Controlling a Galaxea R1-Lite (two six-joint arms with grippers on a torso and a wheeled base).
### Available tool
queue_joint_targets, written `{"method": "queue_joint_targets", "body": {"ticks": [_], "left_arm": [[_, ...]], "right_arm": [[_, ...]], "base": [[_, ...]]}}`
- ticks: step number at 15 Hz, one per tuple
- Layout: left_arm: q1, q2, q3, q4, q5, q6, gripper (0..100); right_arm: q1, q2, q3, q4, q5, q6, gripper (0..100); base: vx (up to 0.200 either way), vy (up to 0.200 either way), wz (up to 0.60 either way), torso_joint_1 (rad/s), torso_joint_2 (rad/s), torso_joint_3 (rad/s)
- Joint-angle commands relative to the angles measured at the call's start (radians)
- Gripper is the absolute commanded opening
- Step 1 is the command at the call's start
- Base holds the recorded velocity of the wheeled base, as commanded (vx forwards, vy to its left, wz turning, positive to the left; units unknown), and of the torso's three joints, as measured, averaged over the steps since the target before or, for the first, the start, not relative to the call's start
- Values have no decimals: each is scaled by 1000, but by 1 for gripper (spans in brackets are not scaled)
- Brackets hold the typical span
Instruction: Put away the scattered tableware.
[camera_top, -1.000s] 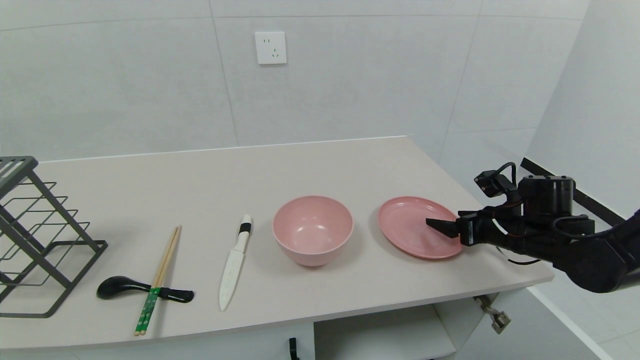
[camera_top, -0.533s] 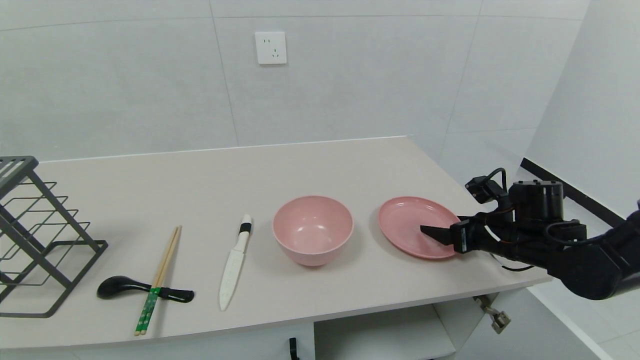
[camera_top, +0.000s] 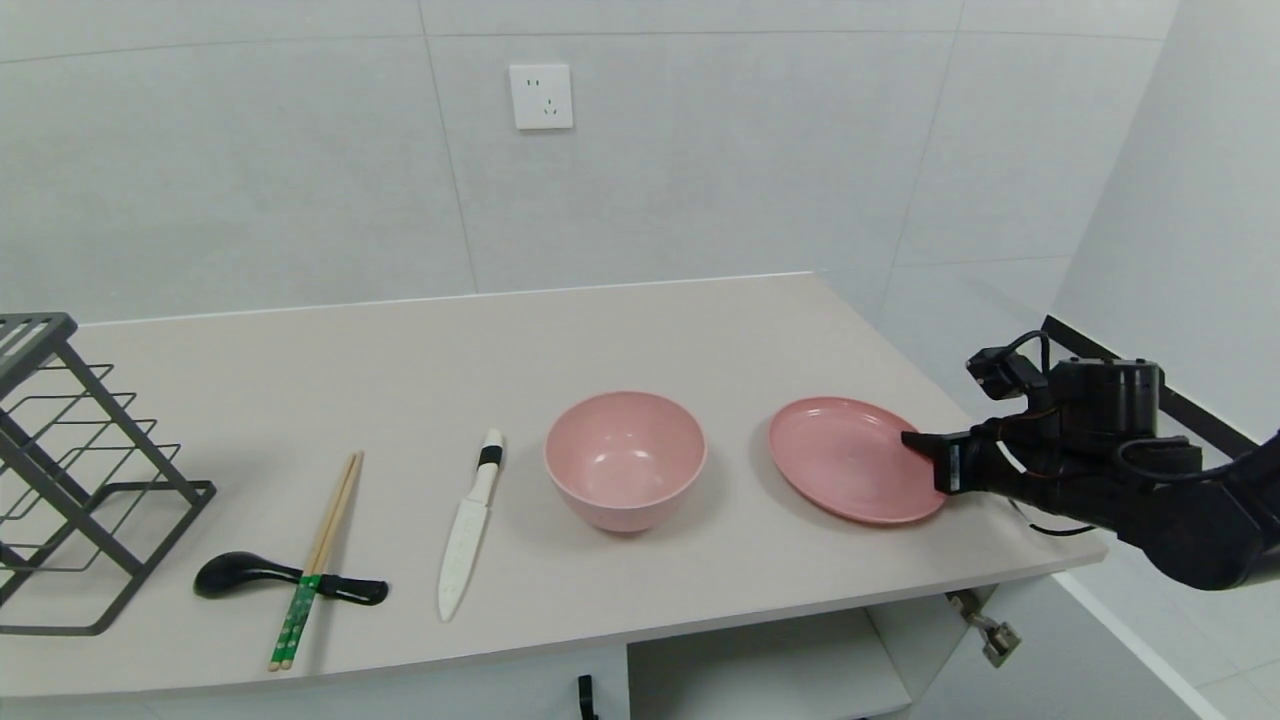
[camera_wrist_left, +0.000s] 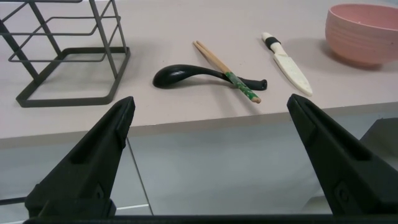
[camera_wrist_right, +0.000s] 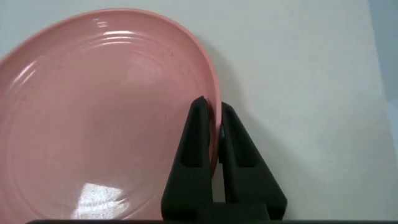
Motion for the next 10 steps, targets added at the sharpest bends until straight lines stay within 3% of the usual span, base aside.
{"method": "queue_joint_targets", "body": {"ticks": [1, 4, 10], "left_arm": [[0, 1, 0, -1, 0, 0, 100], [0, 1, 0, -1, 0, 0, 100], [0, 1, 0, -1, -2, 0, 100]], "right_arm": [[-9, -51, 0, 0, 5, 7, 0], [-13, -114, 2, 0, 14, 81, 0], [10, -270, 20, -1, 89, 418, 0]], "base": [[0, 0, 0, 0, 0, 0], [0, 0, 0, 0, 0, 0], [0, 0, 0, 0, 0, 0]]}}
